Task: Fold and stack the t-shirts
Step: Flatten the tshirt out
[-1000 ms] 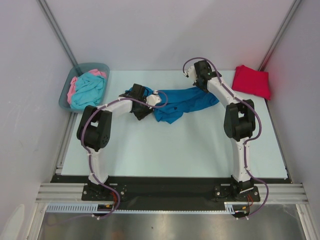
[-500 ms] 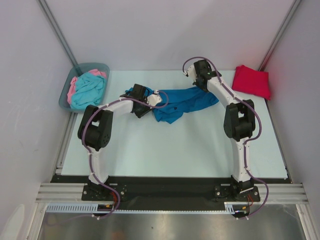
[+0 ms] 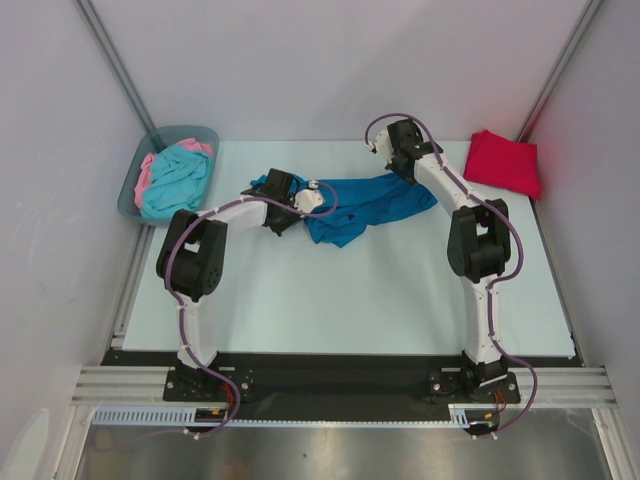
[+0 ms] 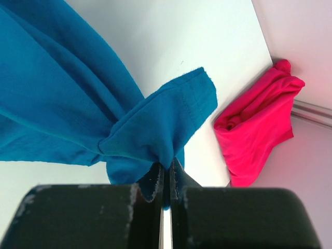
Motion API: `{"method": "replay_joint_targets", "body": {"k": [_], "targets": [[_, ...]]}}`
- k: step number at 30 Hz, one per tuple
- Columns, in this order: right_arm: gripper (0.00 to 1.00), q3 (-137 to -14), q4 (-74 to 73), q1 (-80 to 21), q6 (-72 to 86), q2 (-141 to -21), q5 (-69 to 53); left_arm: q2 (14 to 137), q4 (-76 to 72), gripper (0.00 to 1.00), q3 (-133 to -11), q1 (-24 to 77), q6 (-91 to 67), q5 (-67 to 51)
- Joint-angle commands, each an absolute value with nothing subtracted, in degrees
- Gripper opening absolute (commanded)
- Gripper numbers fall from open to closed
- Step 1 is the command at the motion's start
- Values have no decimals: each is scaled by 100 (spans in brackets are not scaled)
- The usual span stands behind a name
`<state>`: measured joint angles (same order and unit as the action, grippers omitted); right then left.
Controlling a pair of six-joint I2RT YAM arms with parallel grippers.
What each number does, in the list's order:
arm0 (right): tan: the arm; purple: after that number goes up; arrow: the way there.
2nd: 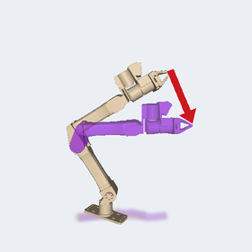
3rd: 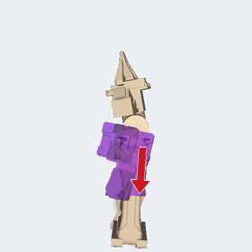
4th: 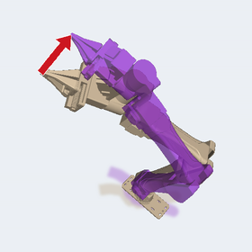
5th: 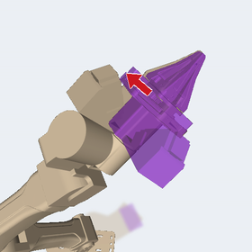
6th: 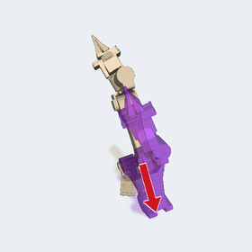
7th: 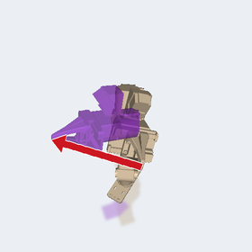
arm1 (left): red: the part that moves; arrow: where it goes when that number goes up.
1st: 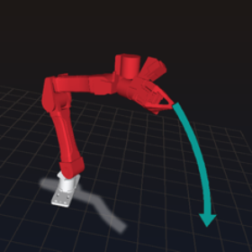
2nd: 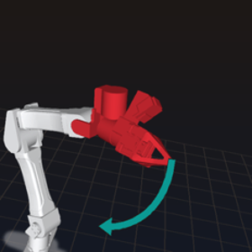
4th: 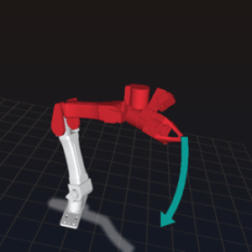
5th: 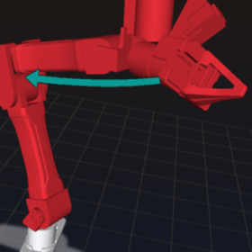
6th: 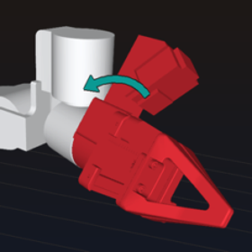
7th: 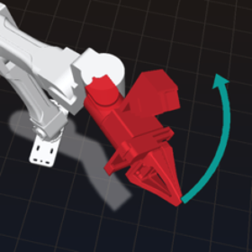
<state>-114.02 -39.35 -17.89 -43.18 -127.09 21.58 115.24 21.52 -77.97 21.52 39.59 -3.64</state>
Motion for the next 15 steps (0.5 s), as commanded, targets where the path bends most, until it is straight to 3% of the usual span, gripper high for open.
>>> {"method": "replay_joint_targets", "body": {"k": [1, 8, 15], "targets": [[1, -11602, -3885, -1819, -4298, -12542, 2206, 10970, 1803, 0, -7822, 2127, 4043, 191], [1, -11487, -3885, -1819, -4289, -12551, 2197, 10337, 1810, 0, -8516, 1793, 4306, 1027], [2, -11636, -4305, -1854, -4166, -12568, 1769, 10108, 1363, 0, -8307, 1714, 4965, 1888]]}}
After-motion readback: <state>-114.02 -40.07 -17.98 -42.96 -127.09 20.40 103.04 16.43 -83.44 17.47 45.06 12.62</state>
